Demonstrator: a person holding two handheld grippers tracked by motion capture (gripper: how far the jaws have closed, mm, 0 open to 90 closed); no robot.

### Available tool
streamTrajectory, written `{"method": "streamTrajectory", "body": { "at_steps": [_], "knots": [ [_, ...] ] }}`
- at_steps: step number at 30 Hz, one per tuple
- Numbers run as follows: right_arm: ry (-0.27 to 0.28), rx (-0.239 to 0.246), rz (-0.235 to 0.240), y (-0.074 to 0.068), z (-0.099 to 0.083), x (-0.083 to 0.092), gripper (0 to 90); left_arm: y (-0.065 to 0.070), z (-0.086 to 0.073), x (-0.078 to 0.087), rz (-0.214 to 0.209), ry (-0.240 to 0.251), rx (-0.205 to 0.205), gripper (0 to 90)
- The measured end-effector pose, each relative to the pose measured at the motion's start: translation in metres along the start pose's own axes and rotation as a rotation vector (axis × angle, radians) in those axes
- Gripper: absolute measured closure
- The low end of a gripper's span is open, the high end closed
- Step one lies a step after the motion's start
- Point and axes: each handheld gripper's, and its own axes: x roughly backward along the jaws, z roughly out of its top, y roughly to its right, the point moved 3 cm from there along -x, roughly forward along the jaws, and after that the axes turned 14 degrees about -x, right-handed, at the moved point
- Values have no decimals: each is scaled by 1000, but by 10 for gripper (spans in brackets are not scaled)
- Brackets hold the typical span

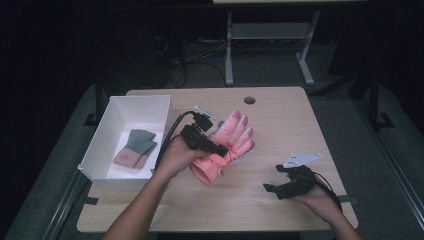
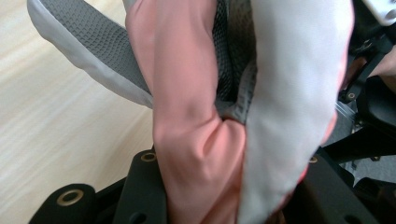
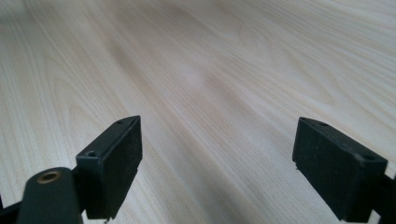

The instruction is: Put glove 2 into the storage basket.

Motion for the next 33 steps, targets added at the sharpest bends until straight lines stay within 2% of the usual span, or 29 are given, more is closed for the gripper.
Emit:
{"method": "streamTrajectory", "body": {
  "at_steps": [3,6,7,10,15,18,19,22,26,29,30,33],
  "knots": [
    [9,5,0,1,1,-1,155,0,1,8,14,5,8,625],
    [18,-1,-8,0,5,-3,152,-4,0,25,33,20,16,625],
    [18,-1,-8,0,5,-3,152,-4,0,25,33,20,16,625],
    [16,7,-3,-1,7,-7,151,-9,0,42,55,16,25,625],
    [17,12,-7,-4,7,-8,144,-13,-1,59,75,20,35,625],
    [17,0,-21,-3,0,-6,141,-18,-3,72,95,26,42,624],
    [17,0,-21,-3,0,-6,141,-18,-3,72,95,26,42,625],
    [5,-20,-31,2,-9,-2,141,-24,-6,85,121,41,68,624],
    [11,-17,-35,5,-8,-1,139,-28,-10,96,138,51,83,624],
    [4,-12,-37,5,-8,-3,138,-33,-14,108,158,65,96,624],
    [3,-16,-39,5,-8,-3,138,-38,-18,117,176,72,108,624],
    [3,-27,-39,6,-8,-3,138,-43,-23,126,195,84,125,624]
  ]
}}
